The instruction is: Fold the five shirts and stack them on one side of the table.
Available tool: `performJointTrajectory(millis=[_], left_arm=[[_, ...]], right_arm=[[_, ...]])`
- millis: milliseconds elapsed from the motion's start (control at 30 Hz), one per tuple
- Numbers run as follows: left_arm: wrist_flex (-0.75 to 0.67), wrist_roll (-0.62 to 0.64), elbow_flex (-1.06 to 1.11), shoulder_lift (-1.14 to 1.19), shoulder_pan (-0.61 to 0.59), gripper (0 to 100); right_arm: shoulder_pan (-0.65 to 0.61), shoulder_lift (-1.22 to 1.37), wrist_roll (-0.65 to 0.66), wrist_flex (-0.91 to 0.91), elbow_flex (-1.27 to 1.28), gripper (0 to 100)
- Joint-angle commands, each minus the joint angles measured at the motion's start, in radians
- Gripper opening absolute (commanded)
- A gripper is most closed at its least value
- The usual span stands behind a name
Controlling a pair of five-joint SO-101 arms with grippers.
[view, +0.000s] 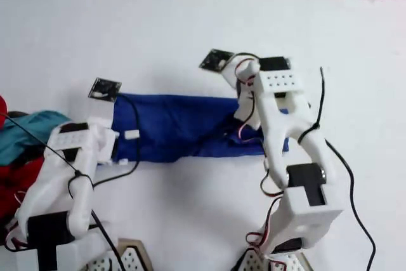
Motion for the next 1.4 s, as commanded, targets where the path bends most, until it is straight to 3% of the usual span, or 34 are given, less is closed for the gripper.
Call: performJointTrajectory(millis=[0,133,333,433,467,633,933,1367], left_arm=[[-0.025,-0.011,0.002,-0.02,0.003,2],[-0.025,-0.011,0.002,-0.02,0.003,2],[-0.025,-0.011,0.002,-0.02,0.003,2],[-0.026,-0.011,0.002,-0.02,0.003,2],[-0.026,-0.011,0.002,-0.02,0.003,2],[-0.026,-0.011,0.002,-0.02,0.003,2],[-0.026,-0.011,0.002,-0.02,0.003,2],[-0.026,-0.012,0.002,-0.02,0.003,2]], right_arm=[[0.065,0.002,-0.12,-0.061,-0.074,19.7],[0.124,-0.03,-0.241,-0.085,-0.104,19.8],[0.157,-0.153,-0.261,-0.047,-0.097,18.3],[0.154,-0.208,-0.255,0.03,-0.097,2.0],[0.142,-0.22,-0.255,0.054,-0.091,0.8],[0.085,-0.252,-0.253,0.039,0.069,2.1],[0.077,-0.251,-0.255,-0.392,0.523,2.0],[0.14,-0.332,-0.252,-0.285,0.634,2.0]])
